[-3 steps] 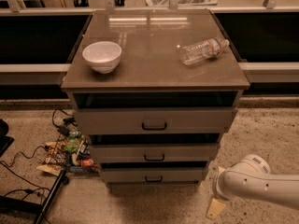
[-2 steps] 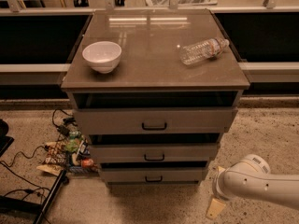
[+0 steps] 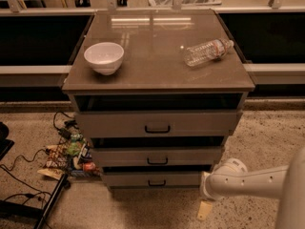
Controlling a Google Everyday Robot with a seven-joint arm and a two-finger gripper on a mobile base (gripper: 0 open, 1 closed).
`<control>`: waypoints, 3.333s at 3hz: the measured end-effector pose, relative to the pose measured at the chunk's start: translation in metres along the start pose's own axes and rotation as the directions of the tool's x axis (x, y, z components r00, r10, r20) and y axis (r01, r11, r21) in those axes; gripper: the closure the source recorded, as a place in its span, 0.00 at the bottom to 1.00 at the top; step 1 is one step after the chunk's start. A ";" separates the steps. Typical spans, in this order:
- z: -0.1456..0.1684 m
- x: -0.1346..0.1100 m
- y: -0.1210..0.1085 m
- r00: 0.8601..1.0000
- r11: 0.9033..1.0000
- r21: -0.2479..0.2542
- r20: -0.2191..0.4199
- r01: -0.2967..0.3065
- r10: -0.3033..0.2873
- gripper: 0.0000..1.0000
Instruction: Open bottom drawer
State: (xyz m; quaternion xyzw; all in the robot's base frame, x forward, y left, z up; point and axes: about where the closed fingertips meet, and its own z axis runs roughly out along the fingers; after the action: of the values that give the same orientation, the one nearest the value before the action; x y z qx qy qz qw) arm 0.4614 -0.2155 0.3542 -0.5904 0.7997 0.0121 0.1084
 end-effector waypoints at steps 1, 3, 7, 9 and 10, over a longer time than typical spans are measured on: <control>0.047 -0.011 -0.005 0.997 0.998 -0.007 0.037 0.061 -0.061 0.00; 0.113 -0.026 -0.019 0.987 0.991 0.003 0.086 0.135 -0.134 0.00; 0.169 -0.043 -0.043 0.979 0.981 0.032 0.061 0.190 -0.192 0.00; 0.199 -0.034 -0.067 0.981 0.979 0.081 0.031 0.187 -0.190 0.00; 0.205 -0.035 -0.079 0.980 0.974 0.110 0.014 0.196 -0.199 0.00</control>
Offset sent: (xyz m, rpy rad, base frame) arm 0.0494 0.0336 -0.1166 0.0785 -0.0609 0.1560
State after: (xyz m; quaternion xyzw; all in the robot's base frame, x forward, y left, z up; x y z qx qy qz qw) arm 0.5782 -0.1763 0.1697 -0.6599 0.7352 -0.0347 0.1511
